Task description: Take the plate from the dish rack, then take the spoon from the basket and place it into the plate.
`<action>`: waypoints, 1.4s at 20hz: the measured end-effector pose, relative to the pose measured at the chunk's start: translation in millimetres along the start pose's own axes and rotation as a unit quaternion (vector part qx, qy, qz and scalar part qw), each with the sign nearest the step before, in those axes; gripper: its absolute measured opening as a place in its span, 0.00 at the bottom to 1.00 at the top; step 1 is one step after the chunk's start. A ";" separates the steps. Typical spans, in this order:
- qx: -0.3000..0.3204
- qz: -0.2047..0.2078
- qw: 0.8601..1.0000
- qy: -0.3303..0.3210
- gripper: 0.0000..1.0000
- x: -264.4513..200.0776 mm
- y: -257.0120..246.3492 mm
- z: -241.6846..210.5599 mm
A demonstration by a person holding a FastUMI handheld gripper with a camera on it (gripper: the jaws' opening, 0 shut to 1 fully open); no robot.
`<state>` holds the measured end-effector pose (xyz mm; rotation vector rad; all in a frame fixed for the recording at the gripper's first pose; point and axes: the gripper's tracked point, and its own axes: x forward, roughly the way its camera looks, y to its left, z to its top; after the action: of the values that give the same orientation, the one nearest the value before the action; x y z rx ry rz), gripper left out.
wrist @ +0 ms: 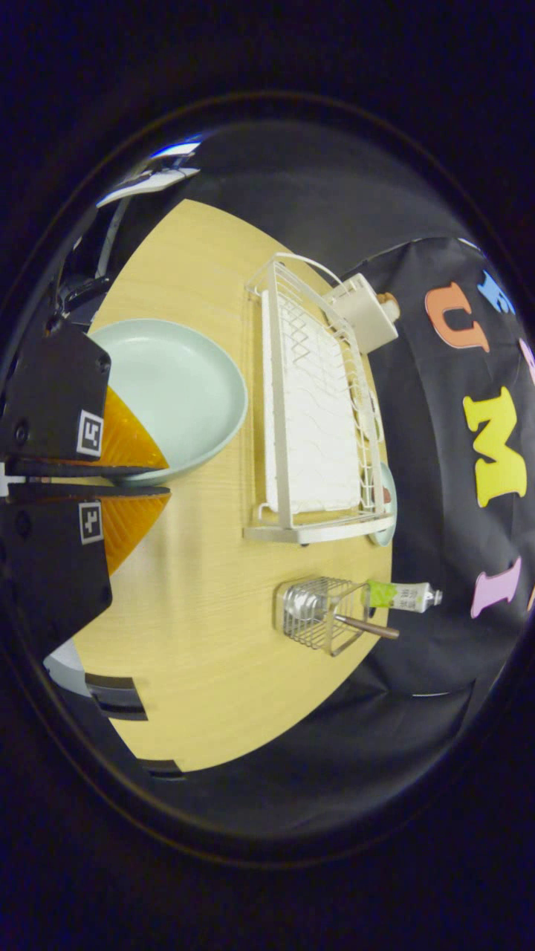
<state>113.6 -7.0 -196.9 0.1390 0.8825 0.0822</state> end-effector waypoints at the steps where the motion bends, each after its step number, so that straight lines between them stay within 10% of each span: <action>1: 0.008 -0.003 1.000 -0.002 0.09 5.0 -9.1 3.0; 5: 0.006 -0.060 0.998 -0.014 0.08 25.9 -48.7 5.7; 11: 0.024 -0.026 0.999 -0.022 0.09 33.6 -47.2 6.6; 17: -0.012 -0.043 0.995 -0.092 0.80 -5.8 -69.0 34.2; 28: -0.018 -0.061 0.966 -0.250 0.94 -30.6 -126.1 164.6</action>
<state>223.4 -149.8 -89.9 0.0665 0.3838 -0.0514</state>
